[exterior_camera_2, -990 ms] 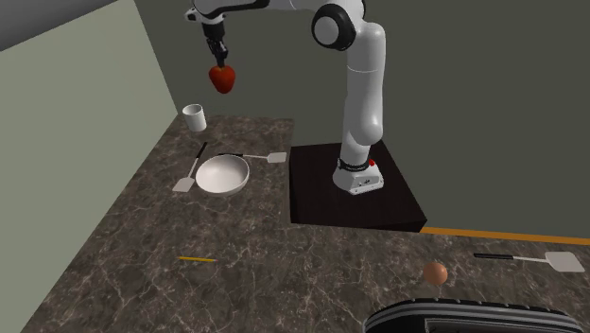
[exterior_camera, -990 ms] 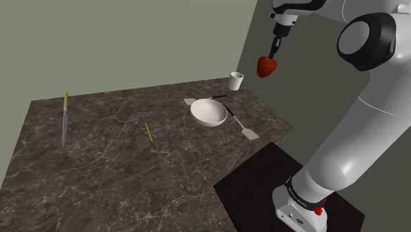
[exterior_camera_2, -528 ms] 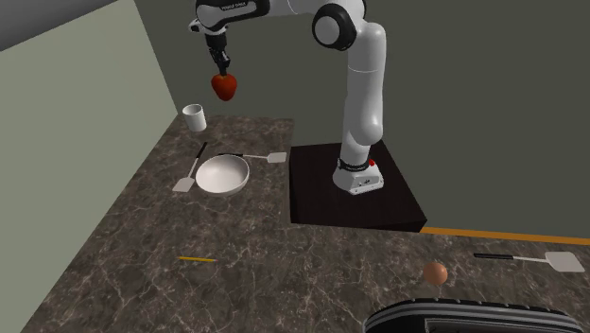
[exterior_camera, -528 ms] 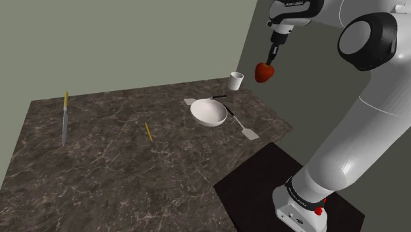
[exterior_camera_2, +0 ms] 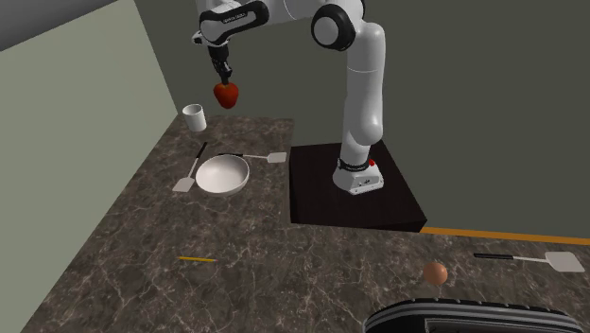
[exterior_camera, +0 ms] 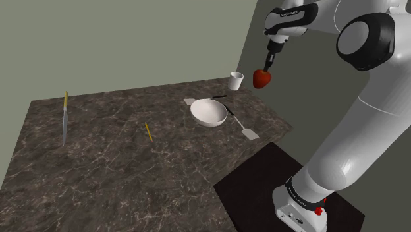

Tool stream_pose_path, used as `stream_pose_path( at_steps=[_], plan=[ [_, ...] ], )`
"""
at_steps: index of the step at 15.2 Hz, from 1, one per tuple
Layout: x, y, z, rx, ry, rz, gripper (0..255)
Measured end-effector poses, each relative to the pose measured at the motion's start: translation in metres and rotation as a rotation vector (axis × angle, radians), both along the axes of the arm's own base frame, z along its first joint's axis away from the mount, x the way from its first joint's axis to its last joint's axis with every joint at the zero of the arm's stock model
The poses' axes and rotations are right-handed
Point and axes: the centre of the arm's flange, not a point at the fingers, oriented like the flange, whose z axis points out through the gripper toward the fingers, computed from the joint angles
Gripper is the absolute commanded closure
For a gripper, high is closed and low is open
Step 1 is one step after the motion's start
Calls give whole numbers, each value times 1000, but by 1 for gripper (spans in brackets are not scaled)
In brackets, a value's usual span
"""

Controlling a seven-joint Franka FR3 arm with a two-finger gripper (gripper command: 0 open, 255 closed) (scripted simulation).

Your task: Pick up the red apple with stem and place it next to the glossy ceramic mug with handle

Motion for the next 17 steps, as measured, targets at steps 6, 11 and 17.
stream_pose_path(
  at_steps=[6,11,17],
  plan=[
    [0,-1,-31,0,0,0,255],
    [-1,1,-58,0,0,0,255],
    [0,0,-78,0,0,0,255]
  ],
)
